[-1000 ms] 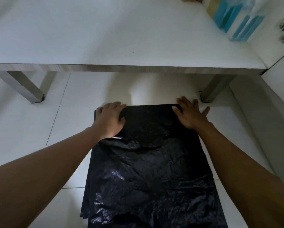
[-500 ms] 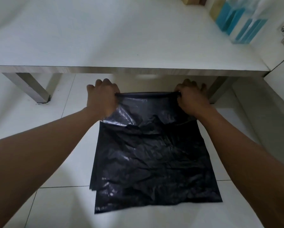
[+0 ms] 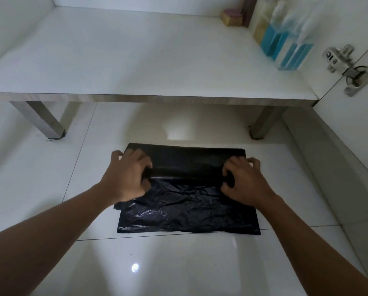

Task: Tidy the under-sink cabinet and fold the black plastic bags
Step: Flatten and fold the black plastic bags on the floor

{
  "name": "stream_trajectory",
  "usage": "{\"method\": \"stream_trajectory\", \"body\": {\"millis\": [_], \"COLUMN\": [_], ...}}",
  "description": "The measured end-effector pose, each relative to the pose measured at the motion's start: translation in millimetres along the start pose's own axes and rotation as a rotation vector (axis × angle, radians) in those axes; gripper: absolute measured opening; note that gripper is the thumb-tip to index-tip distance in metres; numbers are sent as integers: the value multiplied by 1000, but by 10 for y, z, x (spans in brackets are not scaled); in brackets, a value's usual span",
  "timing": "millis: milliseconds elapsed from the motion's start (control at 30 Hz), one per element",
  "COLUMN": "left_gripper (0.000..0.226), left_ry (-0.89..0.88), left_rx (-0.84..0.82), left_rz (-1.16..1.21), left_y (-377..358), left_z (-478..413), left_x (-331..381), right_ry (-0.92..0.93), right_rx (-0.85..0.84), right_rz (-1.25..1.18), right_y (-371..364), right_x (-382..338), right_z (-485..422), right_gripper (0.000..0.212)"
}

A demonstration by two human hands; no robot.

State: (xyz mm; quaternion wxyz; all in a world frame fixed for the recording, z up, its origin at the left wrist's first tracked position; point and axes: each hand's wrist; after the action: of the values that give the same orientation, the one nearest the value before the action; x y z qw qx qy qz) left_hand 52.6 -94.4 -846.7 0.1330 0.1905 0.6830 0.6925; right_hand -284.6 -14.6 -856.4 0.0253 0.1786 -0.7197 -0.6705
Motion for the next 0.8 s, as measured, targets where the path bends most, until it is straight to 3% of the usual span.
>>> {"method": "stream_trajectory", "body": {"millis": [100,200,267,433,800], "left_gripper": [57,53,53,65,66], "left_ry": [-6,0,1,85,143], "left_rx": [-41,143,174,-101,-113], "left_rz": [-11,37,24,-34,-6], "left_y": [-158,-191,-199,-421,-668], "left_z": [94,-5,-152,-376,-519], "left_x": [16,99,188,393,324], "right_ry": [-49,-125,-107,-69,-113], "right_rx": [-18,128,170,-143,-287], "right_rz": [-15,-33,-5,3,-74], "right_y": [-134,-154,-202,-532,-670], "right_x": [20,-139,-376,-803,-586], "right_z": [80,-75,-326,-873,-1056], "right_gripper": [39,36,31,52,56]}}
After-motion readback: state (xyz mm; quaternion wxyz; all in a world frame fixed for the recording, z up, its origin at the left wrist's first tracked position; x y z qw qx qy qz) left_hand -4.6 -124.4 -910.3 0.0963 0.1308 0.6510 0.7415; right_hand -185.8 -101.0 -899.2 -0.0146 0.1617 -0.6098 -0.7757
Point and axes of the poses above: each hand's wrist, its own z-axis away from the middle knuckle, its own y-axis out of the back of the hand, x = y × z, and after that the axes turned 7 degrees about y, right-handed
